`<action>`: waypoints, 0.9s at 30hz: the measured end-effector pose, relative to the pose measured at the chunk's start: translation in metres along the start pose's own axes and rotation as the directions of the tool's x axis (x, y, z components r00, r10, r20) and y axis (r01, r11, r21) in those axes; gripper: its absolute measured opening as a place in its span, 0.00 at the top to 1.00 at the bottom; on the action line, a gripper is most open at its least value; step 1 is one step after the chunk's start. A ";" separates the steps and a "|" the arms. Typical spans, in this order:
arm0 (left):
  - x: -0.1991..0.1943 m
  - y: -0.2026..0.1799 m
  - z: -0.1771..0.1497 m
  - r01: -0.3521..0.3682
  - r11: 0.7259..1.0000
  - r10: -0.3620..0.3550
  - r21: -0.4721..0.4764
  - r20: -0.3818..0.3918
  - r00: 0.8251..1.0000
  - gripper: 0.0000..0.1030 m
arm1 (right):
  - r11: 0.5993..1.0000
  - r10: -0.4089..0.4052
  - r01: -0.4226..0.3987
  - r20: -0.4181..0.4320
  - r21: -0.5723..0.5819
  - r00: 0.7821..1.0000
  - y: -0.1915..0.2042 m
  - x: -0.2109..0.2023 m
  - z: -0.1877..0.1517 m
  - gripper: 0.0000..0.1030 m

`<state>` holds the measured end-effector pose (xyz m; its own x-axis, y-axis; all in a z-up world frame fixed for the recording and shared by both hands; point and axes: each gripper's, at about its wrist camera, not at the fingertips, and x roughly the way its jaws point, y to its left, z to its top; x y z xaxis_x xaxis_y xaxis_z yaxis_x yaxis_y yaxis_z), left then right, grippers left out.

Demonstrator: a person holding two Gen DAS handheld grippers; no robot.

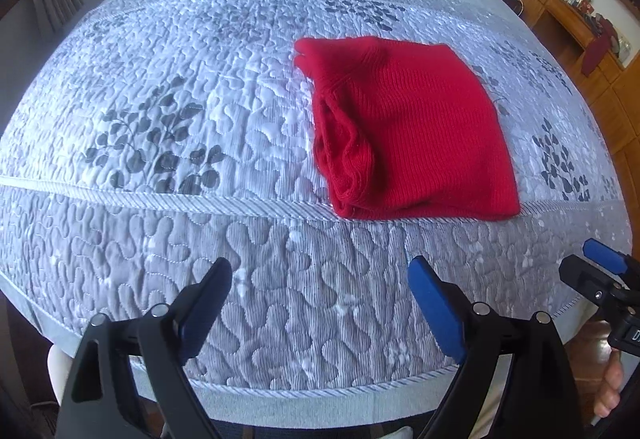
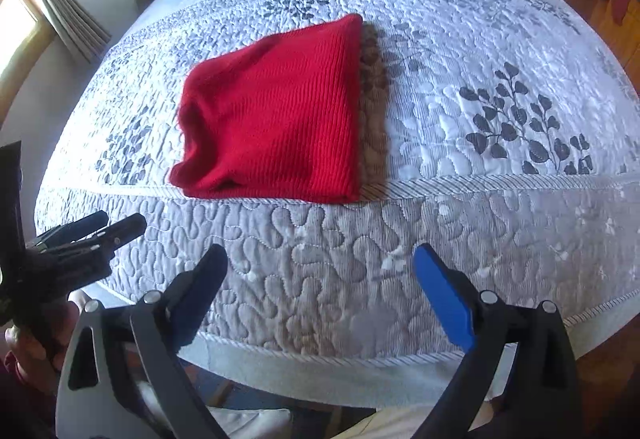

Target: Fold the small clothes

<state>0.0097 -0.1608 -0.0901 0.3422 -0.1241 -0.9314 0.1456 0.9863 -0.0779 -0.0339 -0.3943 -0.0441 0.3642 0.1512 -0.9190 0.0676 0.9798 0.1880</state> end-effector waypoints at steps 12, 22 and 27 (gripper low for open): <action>-0.037 -0.016 -0.012 -0.010 1.000 0.008 0.026 0.055 0.998 0.12 | 1.000 -0.008 0.009 0.033 -0.027 0.999 0.016 -0.028 -0.013 0.08; -0.052 -0.020 -0.015 -0.028 0.999 0.025 0.035 0.087 0.996 0.12 | 0.999 -0.039 0.040 0.057 -0.016 0.998 0.010 -0.038 -0.015 0.07; -0.050 -0.018 -0.016 -0.046 0.998 0.043 0.035 0.083 0.996 0.12 | 0.999 -0.050 0.050 0.064 -0.006 0.997 0.005 -0.040 -0.013 0.07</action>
<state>-0.0246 -0.1703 -0.0478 0.4242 -0.0902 -0.9011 0.1624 0.9865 -0.0224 -0.0603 -0.3942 -0.0109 0.4190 0.0936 -0.9031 0.0798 0.9870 0.1394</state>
